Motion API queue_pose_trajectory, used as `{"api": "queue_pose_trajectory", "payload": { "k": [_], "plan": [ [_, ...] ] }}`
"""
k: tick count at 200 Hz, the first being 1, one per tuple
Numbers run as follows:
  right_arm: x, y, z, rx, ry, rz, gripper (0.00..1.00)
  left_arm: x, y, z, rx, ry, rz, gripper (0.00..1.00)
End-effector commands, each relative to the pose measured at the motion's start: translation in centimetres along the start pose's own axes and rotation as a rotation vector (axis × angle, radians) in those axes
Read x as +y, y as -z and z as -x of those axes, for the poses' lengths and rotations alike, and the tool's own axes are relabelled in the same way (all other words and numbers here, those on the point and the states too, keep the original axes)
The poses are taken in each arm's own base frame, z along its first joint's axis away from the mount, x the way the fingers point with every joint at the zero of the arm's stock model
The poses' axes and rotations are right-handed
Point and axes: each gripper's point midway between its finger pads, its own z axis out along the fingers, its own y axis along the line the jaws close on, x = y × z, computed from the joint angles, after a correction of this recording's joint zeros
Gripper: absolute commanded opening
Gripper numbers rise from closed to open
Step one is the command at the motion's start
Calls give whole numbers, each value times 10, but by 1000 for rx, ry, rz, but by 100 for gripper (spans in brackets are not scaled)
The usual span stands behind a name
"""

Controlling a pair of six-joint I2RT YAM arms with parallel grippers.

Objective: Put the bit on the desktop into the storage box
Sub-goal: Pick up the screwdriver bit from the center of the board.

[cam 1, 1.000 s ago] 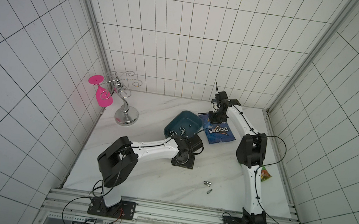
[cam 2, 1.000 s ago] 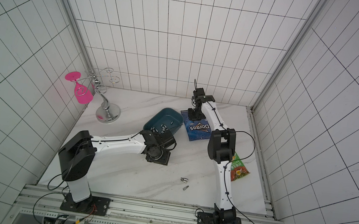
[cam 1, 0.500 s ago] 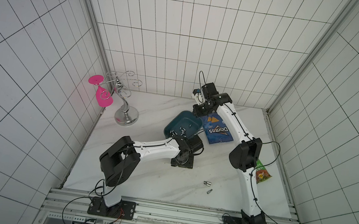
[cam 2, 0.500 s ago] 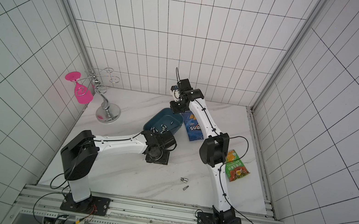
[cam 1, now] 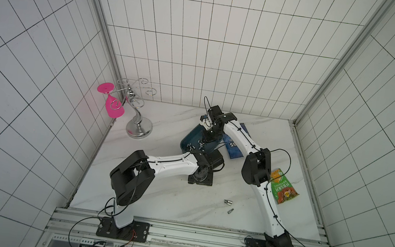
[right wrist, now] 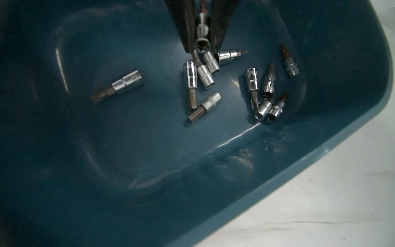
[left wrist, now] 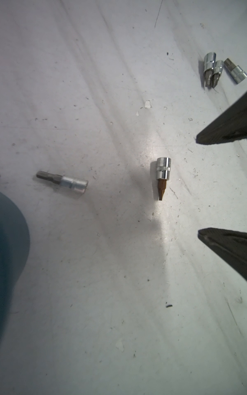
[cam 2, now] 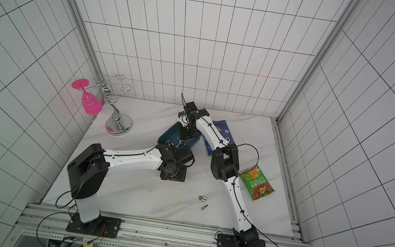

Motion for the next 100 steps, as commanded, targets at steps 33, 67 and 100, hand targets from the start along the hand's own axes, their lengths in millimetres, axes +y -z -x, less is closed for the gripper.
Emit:
{"api": "queue_pose_trajectory", "payload": {
  "k": [33, 67, 100],
  "plan": [
    [-4, -26, -16, 64, -8, -13, 0, -1, -7, 1, 1, 0, 21, 67],
    [-7, -32, -19, 76, -11, -20, 0, -1, -9, 3, 4, 7, 35, 67],
    [-7, -30, -18, 70, -8, -24, 4, 1, -11, 4, -2, 32, 57, 67]
  ]
}}
